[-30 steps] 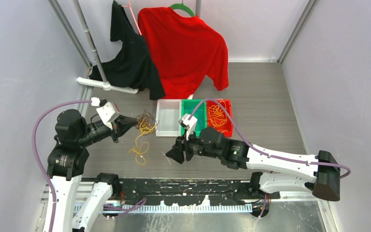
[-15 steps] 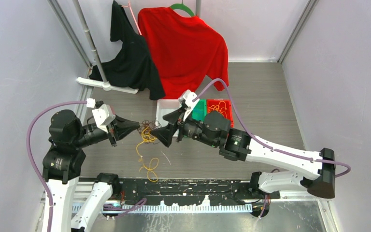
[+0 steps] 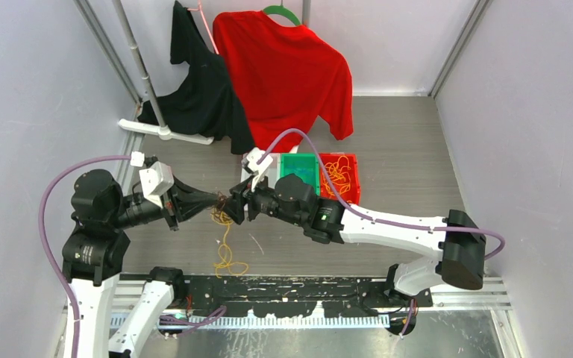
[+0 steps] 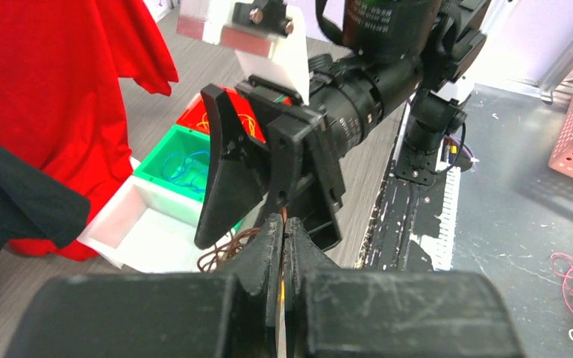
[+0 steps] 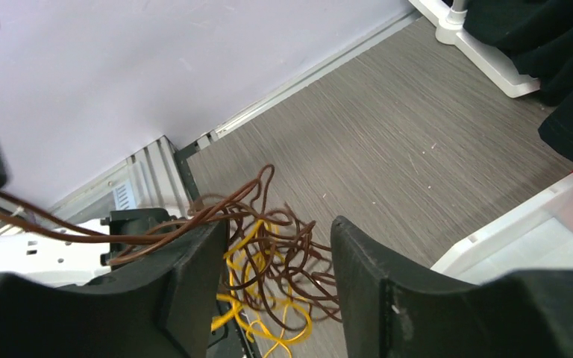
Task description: Untangle the cables
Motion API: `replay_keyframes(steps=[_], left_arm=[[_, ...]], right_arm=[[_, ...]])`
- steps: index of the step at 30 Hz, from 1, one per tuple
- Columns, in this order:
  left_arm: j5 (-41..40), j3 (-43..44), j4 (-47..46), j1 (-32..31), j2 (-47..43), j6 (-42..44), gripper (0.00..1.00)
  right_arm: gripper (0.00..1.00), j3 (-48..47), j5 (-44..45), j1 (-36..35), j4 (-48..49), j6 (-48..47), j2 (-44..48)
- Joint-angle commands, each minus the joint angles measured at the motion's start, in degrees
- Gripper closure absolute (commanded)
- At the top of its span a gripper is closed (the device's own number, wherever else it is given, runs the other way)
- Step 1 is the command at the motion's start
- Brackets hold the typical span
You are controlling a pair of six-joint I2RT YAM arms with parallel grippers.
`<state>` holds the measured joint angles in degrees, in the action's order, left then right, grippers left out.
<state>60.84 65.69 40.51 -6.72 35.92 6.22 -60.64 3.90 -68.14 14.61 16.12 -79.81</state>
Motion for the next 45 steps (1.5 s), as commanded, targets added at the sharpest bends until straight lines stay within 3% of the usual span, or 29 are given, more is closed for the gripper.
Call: replay_keyframes(steps=[1,9,15,21,24,39,42,45], left_arm=[[2.52,3.83,-3.09,0.13,0.74,-3.19,1.00],[-1.55,9.60,-3.50,0.13,2.20,-0.72,1.00],[-15.40,14.07,-6.11,0.13,2.74,7.58,1.00],[-29.82,14.23,-14.72,0.15,2.84,9.65,1.00],[-33.94,14.37,-19.00,0.13,2.96,9.60,1.00],[-56.40,15.11,-40.02,0.12,4.78,10.82,1.00],[-51.07,17.09,-33.36,0.13,5.25,8.98,1.00],[-39.83,16.46,-27.09,0.15,4.15,6.51,1.00]], right_arm=[[0.44,1.02,3.59,-0.32,5.71,-0.83,-1.43],[0.46,10.54,8.24,-0.33,12.40,2.58,-2.43],[0.44,19.32,10.21,-0.28,16.54,5.05,-0.81],[0.46,23.23,10.29,-0.58,16.59,6.65,0.16],[0.51,24.73,9.68,-0.83,16.26,7.67,0.11],[0.53,31.07,10.36,-3.08,16.09,11.17,-2.14],[0.50,30.98,10.63,-3.32,15.74,10.78,-1.01],[0.36,26.83,11.28,-3.32,12.01,7.95,3.91]])
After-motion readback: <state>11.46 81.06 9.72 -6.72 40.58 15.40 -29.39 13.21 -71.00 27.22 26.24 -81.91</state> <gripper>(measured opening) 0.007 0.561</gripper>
